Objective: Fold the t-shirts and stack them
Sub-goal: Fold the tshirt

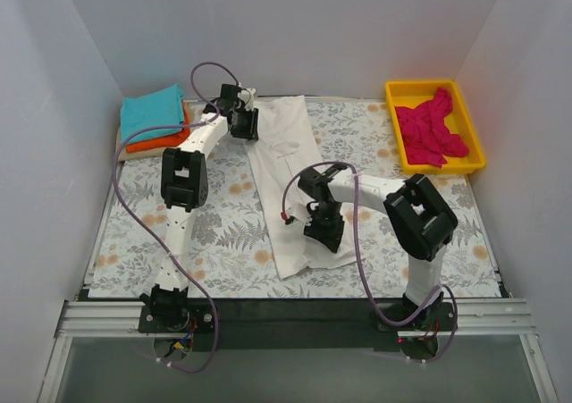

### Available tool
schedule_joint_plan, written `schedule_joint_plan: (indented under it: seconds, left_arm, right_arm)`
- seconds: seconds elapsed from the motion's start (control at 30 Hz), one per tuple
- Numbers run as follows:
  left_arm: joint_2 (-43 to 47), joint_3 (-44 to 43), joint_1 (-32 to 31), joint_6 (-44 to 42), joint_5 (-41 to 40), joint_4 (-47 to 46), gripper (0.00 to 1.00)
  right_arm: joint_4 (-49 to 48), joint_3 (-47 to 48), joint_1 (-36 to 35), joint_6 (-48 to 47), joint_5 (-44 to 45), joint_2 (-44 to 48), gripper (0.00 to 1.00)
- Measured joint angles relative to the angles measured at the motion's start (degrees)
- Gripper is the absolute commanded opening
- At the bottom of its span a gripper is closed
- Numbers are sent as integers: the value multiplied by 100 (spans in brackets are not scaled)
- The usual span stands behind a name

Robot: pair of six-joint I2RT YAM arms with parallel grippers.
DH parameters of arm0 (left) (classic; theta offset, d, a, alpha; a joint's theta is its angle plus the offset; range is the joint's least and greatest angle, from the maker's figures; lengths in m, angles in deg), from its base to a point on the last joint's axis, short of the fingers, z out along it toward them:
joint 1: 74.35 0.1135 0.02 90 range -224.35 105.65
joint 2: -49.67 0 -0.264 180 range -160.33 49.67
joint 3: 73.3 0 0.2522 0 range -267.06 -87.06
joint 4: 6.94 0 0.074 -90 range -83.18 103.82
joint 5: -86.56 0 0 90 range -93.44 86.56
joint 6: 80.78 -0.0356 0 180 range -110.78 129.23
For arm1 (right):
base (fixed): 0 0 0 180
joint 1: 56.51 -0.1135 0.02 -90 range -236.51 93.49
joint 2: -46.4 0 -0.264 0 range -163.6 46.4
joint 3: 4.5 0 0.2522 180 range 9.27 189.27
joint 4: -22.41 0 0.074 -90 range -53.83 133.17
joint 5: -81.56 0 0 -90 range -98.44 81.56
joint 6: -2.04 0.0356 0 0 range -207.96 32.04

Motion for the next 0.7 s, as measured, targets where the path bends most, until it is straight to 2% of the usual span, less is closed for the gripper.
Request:
schedule_joint_plan:
  seconds: [0.07,0.17,0.23,0.33,0.43,0.5,0.6,0.7]
  left_arm:
    - [-321,-522,-4,-74,144,-4,34]
    - [-470,-748,-2,-79,282,-70,37]
    - [-380,-562,4,-81,372,-236,42]
    - [105,284,24,-140,640,-592,48]
    - [879,1239,31,-188,1025,-660,55]
    - [1580,1801,48,-238,1327,-717,56]
    - [3012,2826,68,-442,1762,-1001,57]
    - [4638,3926,63,-769,2138,-1346,56]
  right_arm:
    - [195,485,-326,262,-341,-365,34]
    - [208,1038,-634,588,-820,-732,37]
    - [63,1115,-745,693,-1025,-761,41]
    - [-170,905,-767,767,-1163,-520,54]
    - [-391,450,-752,702,-1121,184,62]
    - [-531,155,-723,605,-1054,916,63]
    - [-828,-334,-702,348,-925,2203,63]
    - [-1176,-922,-713,26,-667,3187,58]
